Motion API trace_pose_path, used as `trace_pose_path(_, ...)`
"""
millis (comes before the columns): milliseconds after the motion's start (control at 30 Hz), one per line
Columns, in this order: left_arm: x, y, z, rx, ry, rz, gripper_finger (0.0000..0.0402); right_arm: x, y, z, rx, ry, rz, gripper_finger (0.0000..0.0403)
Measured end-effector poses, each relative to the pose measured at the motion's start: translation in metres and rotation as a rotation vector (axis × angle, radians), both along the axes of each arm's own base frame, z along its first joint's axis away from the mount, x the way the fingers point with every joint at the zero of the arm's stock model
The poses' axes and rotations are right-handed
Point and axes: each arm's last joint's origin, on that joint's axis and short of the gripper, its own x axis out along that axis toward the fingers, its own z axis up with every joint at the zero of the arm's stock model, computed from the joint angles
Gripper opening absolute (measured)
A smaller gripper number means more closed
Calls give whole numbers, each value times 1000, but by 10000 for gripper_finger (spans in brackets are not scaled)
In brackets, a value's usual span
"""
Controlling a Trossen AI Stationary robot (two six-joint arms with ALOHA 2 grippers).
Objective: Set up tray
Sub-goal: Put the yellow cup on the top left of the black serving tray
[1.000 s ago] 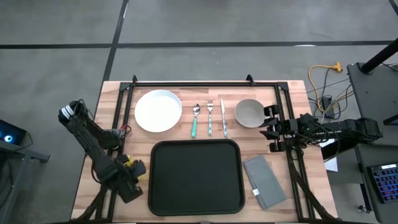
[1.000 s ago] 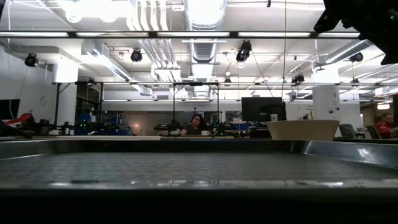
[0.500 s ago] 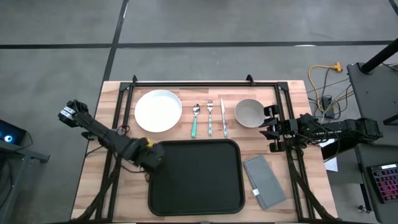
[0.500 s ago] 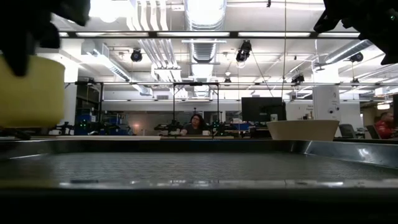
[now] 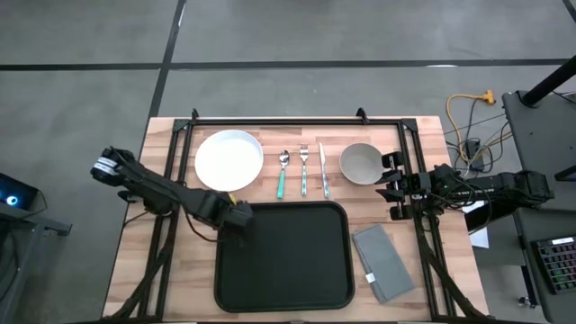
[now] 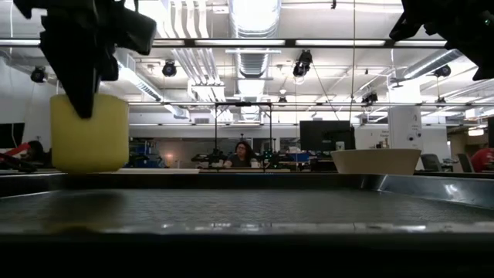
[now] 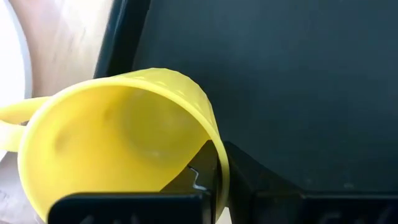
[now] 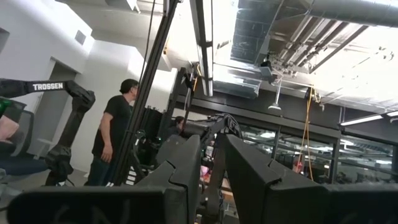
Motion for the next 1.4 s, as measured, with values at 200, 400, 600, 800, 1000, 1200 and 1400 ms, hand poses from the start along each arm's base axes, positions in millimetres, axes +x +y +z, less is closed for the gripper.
trace_pose_path(200, 6, -2, -12, 9, 45, -2, 0, 0, 0, 0, -2, -1, 0, 68)
trace_pose_path(400, 10, -4, -18, 14, 55, -7, 3, 0, 0, 0, 0, 0, 0, 68)
trace_pose_path(600, 13, -5, -22, 18, 58, -8, 5, 0, 0, 0, -1, 0, 0, 68)
trace_pose_path(800, 12, -5, -21, 21, 57, -30, 6, 0, 0, 0, -1, 0, -1, 68)
trace_pose_path(1000, 12, -5, -21, 18, 59, -30, 6, 0, 0, 0, 0, 0, 0, 68)
trace_pose_path(1200, 12, -5, -21, 12, 63, -32, 6, 0, 0, 0, -1, -1, -1, 68)
trace_pose_path(1400, 11, -5, -21, 8, 76, -33, 8, 0, 0, 0, -1, 0, 0, 68)
